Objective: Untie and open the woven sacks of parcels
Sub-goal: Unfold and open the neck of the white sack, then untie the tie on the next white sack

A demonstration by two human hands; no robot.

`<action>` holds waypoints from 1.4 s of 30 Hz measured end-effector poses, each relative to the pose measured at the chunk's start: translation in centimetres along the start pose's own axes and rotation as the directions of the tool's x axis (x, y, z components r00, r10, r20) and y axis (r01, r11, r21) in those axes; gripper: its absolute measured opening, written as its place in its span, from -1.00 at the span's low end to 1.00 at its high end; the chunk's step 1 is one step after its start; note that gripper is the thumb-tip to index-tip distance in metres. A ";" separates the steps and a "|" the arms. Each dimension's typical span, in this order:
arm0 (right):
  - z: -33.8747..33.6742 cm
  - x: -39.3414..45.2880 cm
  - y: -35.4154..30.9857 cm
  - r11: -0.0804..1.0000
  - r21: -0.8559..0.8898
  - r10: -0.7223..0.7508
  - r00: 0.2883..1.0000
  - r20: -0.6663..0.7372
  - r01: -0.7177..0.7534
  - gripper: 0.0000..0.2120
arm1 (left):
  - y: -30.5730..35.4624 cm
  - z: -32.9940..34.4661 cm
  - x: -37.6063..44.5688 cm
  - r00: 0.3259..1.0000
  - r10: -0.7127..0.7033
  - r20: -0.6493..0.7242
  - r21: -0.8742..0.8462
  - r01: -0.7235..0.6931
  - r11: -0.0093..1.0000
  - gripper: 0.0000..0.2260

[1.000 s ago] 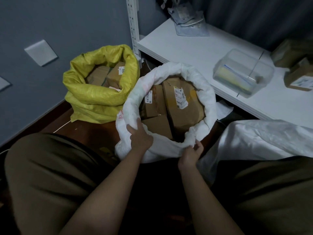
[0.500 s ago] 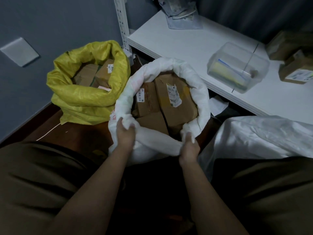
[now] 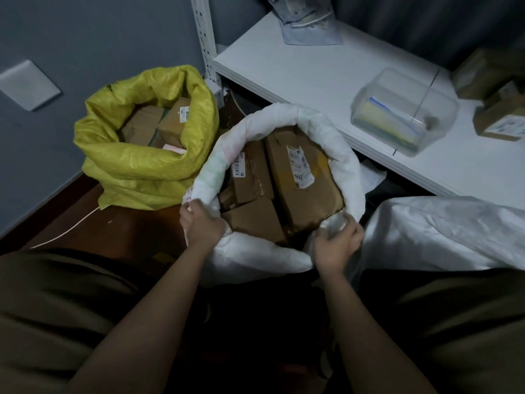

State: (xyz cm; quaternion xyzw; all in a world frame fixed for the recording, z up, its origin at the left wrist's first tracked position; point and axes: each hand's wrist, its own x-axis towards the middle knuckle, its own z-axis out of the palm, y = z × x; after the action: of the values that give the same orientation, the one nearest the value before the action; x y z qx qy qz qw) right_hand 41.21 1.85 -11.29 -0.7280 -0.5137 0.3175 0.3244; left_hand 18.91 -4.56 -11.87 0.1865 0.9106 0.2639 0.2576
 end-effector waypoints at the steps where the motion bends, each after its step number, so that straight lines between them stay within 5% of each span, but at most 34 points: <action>1: 0.2 0.6 -0.5 0.996 -0.063 -0.064 0.998 0.008 0.064 -0.43 | 0.6 0.2 0.4 0.999 0.050 -0.009 0.006 -0.049 0.999 -0.45; 7: 1.9 5.2 -1.1 0.745 -0.565 -0.344 0.930 0.127 0.353 -0.47 | 2.9 1.3 4.1 0.978 0.206 0.034 0.192 -0.208 0.959 -0.45; 13: 2.4 11.3 -2.3 0.612 -0.684 -0.345 0.912 0.221 0.398 -0.44 | 3.6 2.0 7.4 0.973 0.178 0.144 0.401 -0.222 0.889 -0.38; 18: 2.8 14.6 -2.4 0.676 -0.620 -0.331 0.916 0.227 0.398 -0.44 | 4.3 3.4 9.3 0.978 0.155 0.143 0.481 -0.205 0.852 -0.38; 21: 2.6 15.8 -2.2 0.693 -0.596 -0.339 0.913 0.228 0.406 -0.51 | 5.1 3.6 9.6 0.971 0.214 0.102 0.490 -0.236 0.839 -0.59; 24: 2.7 17.1 -2.9 0.765 -0.475 -0.378 0.901 0.213 0.434 -0.64 | 6.7 3.4 9.8 0.964 0.265 -0.012 0.271 -0.252 0.929 -0.71; 27: 2.9 18.5 -4.7 0.945 -0.211 -0.245 0.968 0.050 0.250 -0.65 | 9.2 2.4 10.6 0.940 0.300 -0.160 -0.070 -0.314 0.947 -0.79; 29: 3.1 19.0 -5.3 0.978 -0.127 -0.167 0.986 -0.022 0.163 -0.65 | 10.9 1.8 11.4 0.907 0.375 -0.190 -0.101 -0.398 0.912 -0.80; 35: 4.5 18.5 -6.7 0.978 -0.104 -0.169 0.979 0.114 0.181 -0.64 | 14.2 1.5 13.8 0.895 0.447 -0.011 0.313 -0.421 0.851 -0.75; 42: 2.5 17.8 -6.7 0.970 -0.157 -0.121 0.929 0.351 0.185 -0.52 | 15.0 -0.3 10.6 0.916 0.400 0.037 0.469 -0.370 0.802 -0.54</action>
State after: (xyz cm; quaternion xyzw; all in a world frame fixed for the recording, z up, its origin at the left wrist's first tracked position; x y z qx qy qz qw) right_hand 40.45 20.92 -9.70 -0.6474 -0.6448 0.3617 0.1851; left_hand 13.34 12.17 -6.91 0.4152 0.8977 0.0895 0.1170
